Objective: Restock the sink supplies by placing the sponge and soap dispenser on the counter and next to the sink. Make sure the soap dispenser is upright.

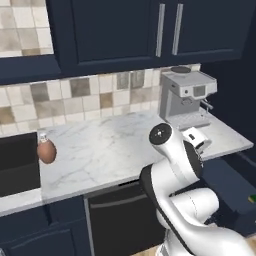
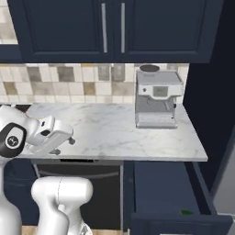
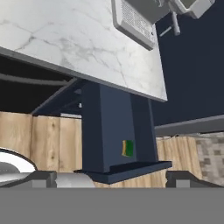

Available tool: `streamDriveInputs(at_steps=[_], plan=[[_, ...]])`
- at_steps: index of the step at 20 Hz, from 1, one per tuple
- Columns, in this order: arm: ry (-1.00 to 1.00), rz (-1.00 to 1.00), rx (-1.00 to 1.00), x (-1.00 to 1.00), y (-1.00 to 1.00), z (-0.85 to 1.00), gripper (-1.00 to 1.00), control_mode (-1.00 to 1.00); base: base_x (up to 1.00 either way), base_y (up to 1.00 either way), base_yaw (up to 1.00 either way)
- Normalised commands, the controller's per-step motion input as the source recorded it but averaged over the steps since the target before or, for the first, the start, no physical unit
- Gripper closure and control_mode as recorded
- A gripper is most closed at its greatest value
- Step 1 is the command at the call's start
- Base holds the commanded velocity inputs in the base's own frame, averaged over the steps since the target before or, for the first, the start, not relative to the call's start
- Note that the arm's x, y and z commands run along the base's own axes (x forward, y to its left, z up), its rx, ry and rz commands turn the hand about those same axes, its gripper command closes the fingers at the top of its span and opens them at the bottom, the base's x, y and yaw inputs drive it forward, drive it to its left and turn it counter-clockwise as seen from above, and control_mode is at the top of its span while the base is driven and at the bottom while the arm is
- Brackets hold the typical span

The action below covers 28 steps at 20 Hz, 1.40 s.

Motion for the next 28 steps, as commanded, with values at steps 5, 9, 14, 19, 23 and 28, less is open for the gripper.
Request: streamDriveInputs(at_steps=[5,9,14,19,23,28], plan=[[0.00,0.00,0.00,0.00,0.00,0.00,-1.00,1.00,0.16,-0.09,-0.47],[0.00,0.00,0.00,0.00,0.00,0.00,-1.00,1.00,0.18,0.00,-0.45],[0.00,0.00,0.00,0.00,0.00,0.00,-1.00,1.00,0.44,0.01,-0.30],[0.00,0.00,0.00,0.00,0.00,0.00,-1.00,1.00,0.15,0.15,-0.14],[0.00,0.00,0.00,0.00,0.00,0.00,-1.00,1.00,0.19,0.17,-0.07],[0.00,-0.01,0.18,0.50,-0.58,-0.25,-1.00,-1.00,0.00,0.00,0.00]])
